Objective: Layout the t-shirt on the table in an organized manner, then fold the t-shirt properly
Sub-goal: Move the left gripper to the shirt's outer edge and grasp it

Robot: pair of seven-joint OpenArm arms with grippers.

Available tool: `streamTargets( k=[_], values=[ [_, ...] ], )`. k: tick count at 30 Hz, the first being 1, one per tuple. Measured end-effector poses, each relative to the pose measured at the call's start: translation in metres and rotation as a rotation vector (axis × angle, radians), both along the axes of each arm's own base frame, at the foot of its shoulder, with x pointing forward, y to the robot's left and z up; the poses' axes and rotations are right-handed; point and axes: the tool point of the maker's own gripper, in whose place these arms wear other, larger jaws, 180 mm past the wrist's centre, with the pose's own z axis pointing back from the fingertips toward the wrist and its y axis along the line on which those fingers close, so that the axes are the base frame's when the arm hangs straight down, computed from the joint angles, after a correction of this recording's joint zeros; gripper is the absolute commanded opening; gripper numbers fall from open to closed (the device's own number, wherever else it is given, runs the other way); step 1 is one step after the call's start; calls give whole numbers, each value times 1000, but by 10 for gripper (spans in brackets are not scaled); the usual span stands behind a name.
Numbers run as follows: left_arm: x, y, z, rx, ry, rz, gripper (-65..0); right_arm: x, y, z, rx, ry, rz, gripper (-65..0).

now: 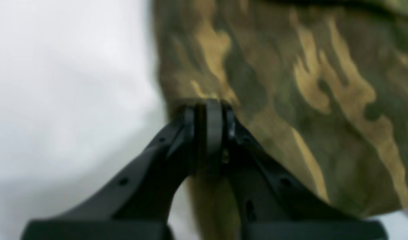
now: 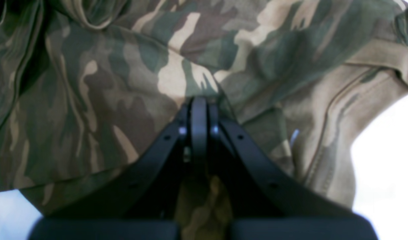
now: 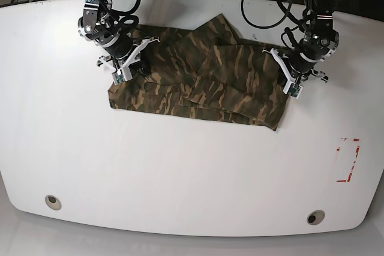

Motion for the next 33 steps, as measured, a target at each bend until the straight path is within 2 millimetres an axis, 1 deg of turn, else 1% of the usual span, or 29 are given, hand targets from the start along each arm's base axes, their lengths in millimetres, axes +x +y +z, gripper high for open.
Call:
streamTargets(
  k=[1, 3, 5, 6, 8, 10, 11, 13, 14, 16, 18, 21, 22, 23, 25, 29, 33],
  values=[
    [1, -1, 0, -7, -10, 0, -623, 0, 0, 0, 1, 0, 0, -650],
    [-2, 1, -11, -27, 11, 10, -623, 0, 0, 1, -1, -2, 1, -650],
    [3, 0, -12, -53, -11, 16, -623, 1, 0, 4, -12, -5, 6, -650],
    [6, 0, -11, -58, -22, 17, -623, -1, -1, 5, -44, 8, 17, -642],
    [10, 1, -13, -63, -20, 22, -623, -2, -1, 9, -63, 11, 28, -605],
    [12, 1, -13, -64, -20, 23, -623, -4, -3, 14, -106, 26, 46, -527],
    [12, 1, -13, -64, -21, 23, -623, -9, -7, 16, -145, 55, 55, -489],
    [12, 1, -13, -66, -22, 24, -623, -10, -11, 25, -182, 69, 57, -408],
    [11, 1, -14, -68, -24, 23, -623, -8, -13, 32, -204, 63, 60, -377],
    [11, 0, -14, -69, -25, 23, -623, 4, -13, 55, -218, 4, 49, -315],
    [9, 0, -15, -71, -22, 24, -623, 15, -13, 75, -212, -49, 18, -281],
    [8, -1, -14, -73, -26, 23, -623, 26, -16, 91, -155, -91, -51, -257],
    [7, -1, -15, -78, -25, 24, -623, 27, -18, 92, -134, -90, -70, -252],
    [7, -1, -14, -78, -26, 24, -623, 25, -24, 91, -98, -72, -110, -243],
    [7, 0, -15, -76, -24, 25, -623, 21, -43, 87, -66, -46, -185, -225],
    [5, 0, -16, -75, -21, 29, -623, 3, -78, 64, -9, 79, -308, -175],
    [3, -1, -16, -80, -25, 28, -623, -2, -95, 56, 114, 98, -398, -120]
  ],
)
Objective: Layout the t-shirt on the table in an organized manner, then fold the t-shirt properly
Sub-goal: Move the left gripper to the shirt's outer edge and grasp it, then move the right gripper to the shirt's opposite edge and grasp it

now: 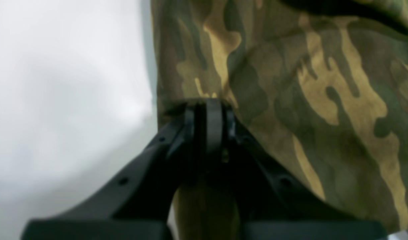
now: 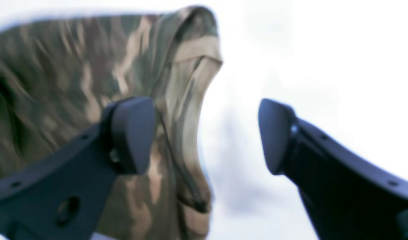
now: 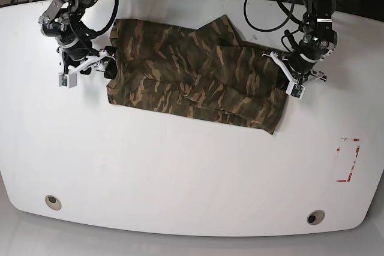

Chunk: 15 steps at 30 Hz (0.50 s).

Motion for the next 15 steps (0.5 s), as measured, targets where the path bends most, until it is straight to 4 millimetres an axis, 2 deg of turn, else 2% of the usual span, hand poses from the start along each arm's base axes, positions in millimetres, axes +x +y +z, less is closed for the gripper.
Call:
streamTargets(
  k=[10, 15],
  values=[
    [0, 0, 1, -1, -5, 0, -623, -11, -6, -24, 201, 39, -33, -113],
    [0, 0, 1, -2, -5, -1, -623, -8, -5, -27, 300, 3, -60, -113]
  ],
)
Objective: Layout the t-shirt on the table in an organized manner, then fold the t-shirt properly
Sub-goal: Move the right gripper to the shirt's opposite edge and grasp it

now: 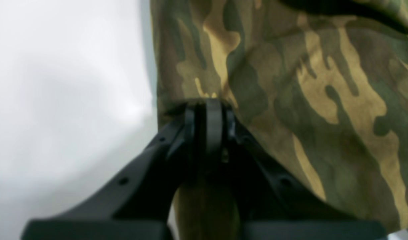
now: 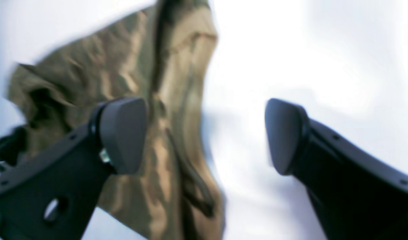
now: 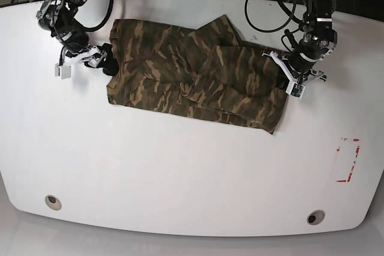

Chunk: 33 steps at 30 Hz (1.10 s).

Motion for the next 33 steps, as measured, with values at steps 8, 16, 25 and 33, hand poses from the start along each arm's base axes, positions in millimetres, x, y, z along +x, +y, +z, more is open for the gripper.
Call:
streamTargets(
  k=[8, 16, 25, 33],
  values=[
    [0, 0, 0, 0, 1, 0, -623, 3, 12, -4, 36, -13, 29, -113],
    [0, 0, 0, -1, 0, 0, -623, 8, 44, -5, 103, -31, 58, -115],
    [-1, 0, -1, 0, 2, 0, -623, 12, 73, -5, 127, -32, 141, -116],
    [-1, 0, 0, -2, 2, 0, -623, 12, 88, -5, 153, -34, 154, -232]
  ],
)
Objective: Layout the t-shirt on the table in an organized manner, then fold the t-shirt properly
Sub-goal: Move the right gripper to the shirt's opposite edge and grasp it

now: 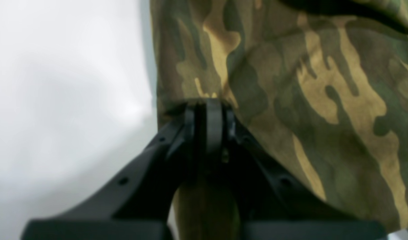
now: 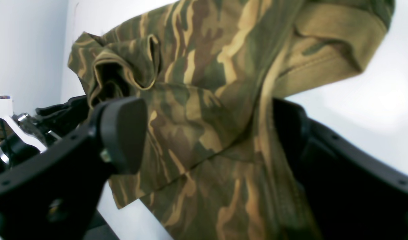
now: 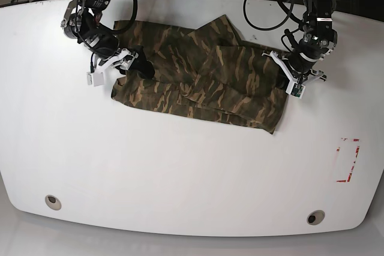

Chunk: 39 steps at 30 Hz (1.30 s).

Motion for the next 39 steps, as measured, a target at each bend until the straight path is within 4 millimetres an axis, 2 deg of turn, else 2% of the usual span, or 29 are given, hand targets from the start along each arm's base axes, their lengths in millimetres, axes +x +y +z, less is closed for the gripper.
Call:
streamTargets(
  k=[3, 7, 8, 11, 17, 20, 30, 34, 39],
  values=[
    [0, 0, 0, 0, 0, 0, -623, -2, 0, -2, -9, 12, 3, -321],
    [0, 0, 0, 0, 0, 0, -623, -6, 0, -7, -19, 38, 20, -511],
    [0, 0, 0, 0, 0, 0, -623, -7, 0, -8, -22, 44, 23, -533],
    [0, 0, 0, 0, 0, 0, -623, -9, 4, -12, -31, 66, 38, -650],
    [0, 0, 0, 0, 0, 0, -623, -10, 17, -14, -81, 75, 140, -650],
    [0, 0, 0, 0, 0, 0, -623, -8, 15, -9, -121, 65, 148, -650],
    [0, -5, -1, 2, 2, -14, -623, 4, 10, 42, -209, -52, 152, -650],
    [0, -5, -1, 3, 2, -14, -623, 2, 26, 52, -231, -80, 214, -650],
    [0, -6, -1, 2, 2, -15, -623, 5, 66, 68, -184, -147, 302, -650]
  ],
)
